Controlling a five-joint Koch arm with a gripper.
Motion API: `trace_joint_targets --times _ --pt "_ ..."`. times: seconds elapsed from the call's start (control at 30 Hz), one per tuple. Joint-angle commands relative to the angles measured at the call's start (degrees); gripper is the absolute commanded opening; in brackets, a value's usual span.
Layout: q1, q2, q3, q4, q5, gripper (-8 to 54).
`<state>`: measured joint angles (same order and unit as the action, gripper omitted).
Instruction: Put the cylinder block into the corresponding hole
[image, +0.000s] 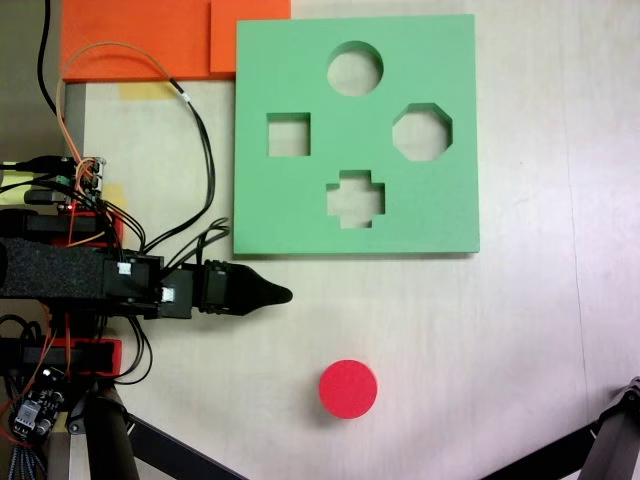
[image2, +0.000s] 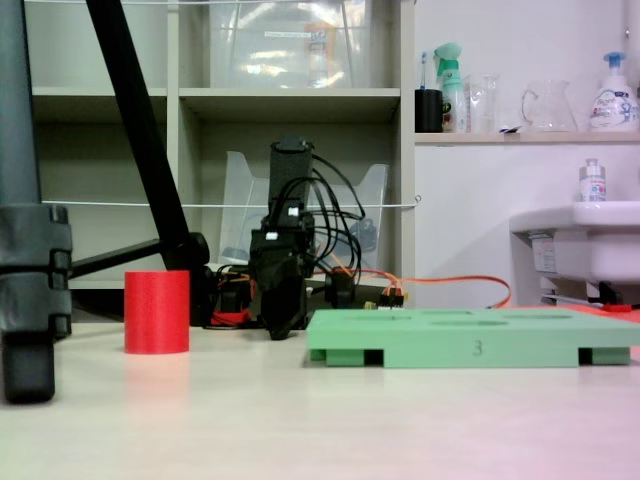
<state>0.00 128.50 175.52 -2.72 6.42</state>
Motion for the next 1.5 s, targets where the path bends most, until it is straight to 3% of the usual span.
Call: trace_joint_targets --times 0.0,0.33,0.37,0.43,0.53,0.57,0.7,0.77,0.87,0.9,1.03,1.47 --pt "-2.9 3.08 3.96 0.35 0.53 34.8" --pt "-3.34 3.16 3.96 -6.86 2.64 35.6" --pt "-3.34 3.16 3.96 -11.34 6.86 35.5" --pt "-3.34 3.16 3.87 -25.66 27.33 34.4" --pt "-1.58 3.08 1.76 -37.62 46.85 32.8" --pt "-0.7 3.08 1.32 -39.29 57.66 32.8" --pt "2.46 3.08 2.64 -44.21 74.09 33.2" --pt "3.87 2.11 2.2 -45.44 76.9 37.6" --pt "6.77 -11.34 0.88 -57.39 77.52 48.0" --pt "7.12 -20.57 0.7 -67.06 77.78 52.0" --pt "9.76 -56.25 -1.32 -103.8 82.09 52.2" --pt "16.79 -67.24 -11.34 -104.06 83.76 52.1"
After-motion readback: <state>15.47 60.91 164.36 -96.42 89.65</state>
